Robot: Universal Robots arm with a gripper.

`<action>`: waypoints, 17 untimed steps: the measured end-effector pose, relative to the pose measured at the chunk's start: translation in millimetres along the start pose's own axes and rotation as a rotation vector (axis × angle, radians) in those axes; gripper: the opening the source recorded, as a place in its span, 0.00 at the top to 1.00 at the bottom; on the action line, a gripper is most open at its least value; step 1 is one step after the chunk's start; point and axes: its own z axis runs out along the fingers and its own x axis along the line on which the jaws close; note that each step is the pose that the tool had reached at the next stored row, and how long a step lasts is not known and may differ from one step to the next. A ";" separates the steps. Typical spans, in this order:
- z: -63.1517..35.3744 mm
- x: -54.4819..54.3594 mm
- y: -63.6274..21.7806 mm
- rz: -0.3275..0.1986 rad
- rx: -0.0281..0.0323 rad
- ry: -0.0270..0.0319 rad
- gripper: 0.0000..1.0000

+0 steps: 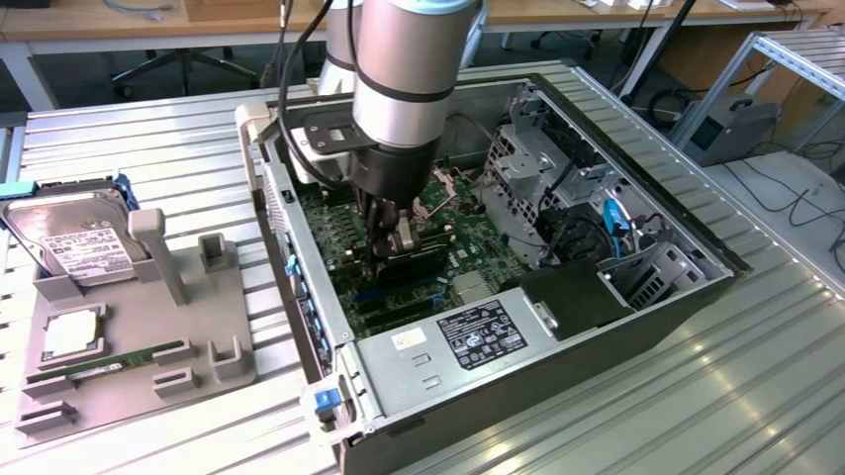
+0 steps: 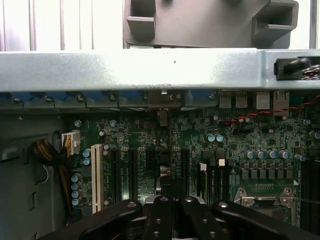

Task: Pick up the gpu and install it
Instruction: 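Press down on the gpu until it lock into place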

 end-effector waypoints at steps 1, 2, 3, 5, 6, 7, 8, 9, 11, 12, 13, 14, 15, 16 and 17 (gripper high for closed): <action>0.0 0.0 -0.2 0.000 0.0000 0.0001 0.89; 0.1 0.0 -0.2 0.000 -0.0001 0.0002 0.89; 0.3 -0.1 -0.3 0.000 -0.0002 0.0004 0.89; 1.8 -0.1 -0.4 0.000 0.0003 -0.0006 0.89; 1.9 -0.1 -0.4 0.000 0.0001 -0.0003 0.89; 2.0 0.0 -0.4 0.000 -0.0002 0.0001 0.89; 2.0 0.0 -0.4 0.000 -0.0003 0.0006 0.89; 2.1 0.0 -0.4 0.000 -0.0003 0.0005 0.89; 1.7 -0.1 -0.4 0.000 0.0001 -0.0002 0.89; -0.6 -0.2 -0.4 0.000 0.0009 -0.0016 0.89; -3.5 -0.1 -0.3 0.000 0.0005 -0.0007 0.89; -5.6 0.0 -0.4 0.000 -0.0001 0.0001 0.89; -6.5 0.0 -1.3 0.000 0.0000 -0.0005 0.89; -6.7 -0.1 -3.0 0.000 -0.0006 -0.0009 0.89; -7.0 0.0 -4.9 0.000 -0.0018 -0.0013 0.89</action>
